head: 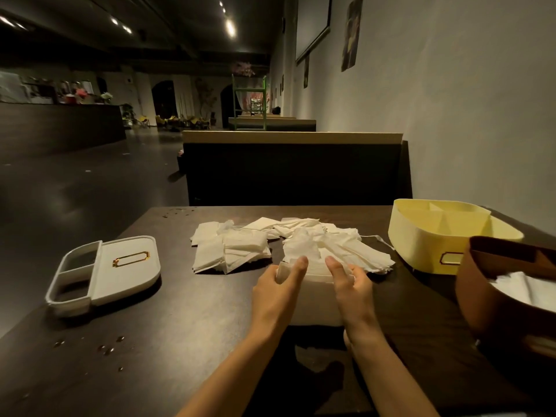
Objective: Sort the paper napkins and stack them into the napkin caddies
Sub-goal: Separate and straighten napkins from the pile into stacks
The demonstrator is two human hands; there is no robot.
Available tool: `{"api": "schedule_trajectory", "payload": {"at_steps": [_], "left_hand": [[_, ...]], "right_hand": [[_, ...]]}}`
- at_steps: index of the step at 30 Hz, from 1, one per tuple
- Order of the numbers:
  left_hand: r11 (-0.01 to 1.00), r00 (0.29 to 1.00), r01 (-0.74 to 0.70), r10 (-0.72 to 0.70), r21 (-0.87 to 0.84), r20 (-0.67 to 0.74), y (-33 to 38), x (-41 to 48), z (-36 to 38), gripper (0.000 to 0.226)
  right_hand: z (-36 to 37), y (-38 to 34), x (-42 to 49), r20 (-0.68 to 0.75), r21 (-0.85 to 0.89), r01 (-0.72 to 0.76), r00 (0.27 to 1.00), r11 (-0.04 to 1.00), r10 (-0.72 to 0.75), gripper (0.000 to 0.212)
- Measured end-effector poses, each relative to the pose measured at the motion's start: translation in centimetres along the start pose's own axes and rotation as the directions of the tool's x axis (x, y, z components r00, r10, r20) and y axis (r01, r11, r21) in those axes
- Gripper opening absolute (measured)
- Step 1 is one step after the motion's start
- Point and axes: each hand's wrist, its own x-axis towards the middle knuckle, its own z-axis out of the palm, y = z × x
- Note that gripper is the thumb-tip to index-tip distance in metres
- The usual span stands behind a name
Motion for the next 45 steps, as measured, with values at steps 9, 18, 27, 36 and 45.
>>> {"api": "schedule_trajectory", "payload": {"at_steps": [9,18,27,36,45], "left_hand": [[0.995,0.995,0.051,-0.058,-0.087,-0.085,0.7,0.6,0.9,0.015],[0.990,0.986,0.123,-0.130,-0.073,-0.102,0.9,1.5,2.0,0.032],[0.990,0.981,0.136,-0.142,-0.048,-0.136,1.1,2.3,2.2,0.020],[0.983,0.985,0.109,-0.127,-0.147,-0.118,1.3,2.1,2.5,0.009],[0.995,0.999,0.047,-0.046,-0.086,0.014,-0.2,1.9,1.9,0.043]], "right_hand": [[0.5,0.5,1.1,-0.180,-0.023,0.002,0.984,1.000,-0.006,0.021],[0.1,1.0,2.3,-0.218,-0.077,0.022,0.975,0.997,-0.038,0.014],[0.2,0.6,2.3,-0.237,-0.139,0.033,0.969,0.990,-0.065,0.012],[0.5,0.8,2.5,-0.254,-0.165,0.050,0.963,0.985,-0.091,0.018],[0.3,0.2,1.8,-0.331,-0.380,0.138,0.903,0.915,-0.274,0.046]]}}
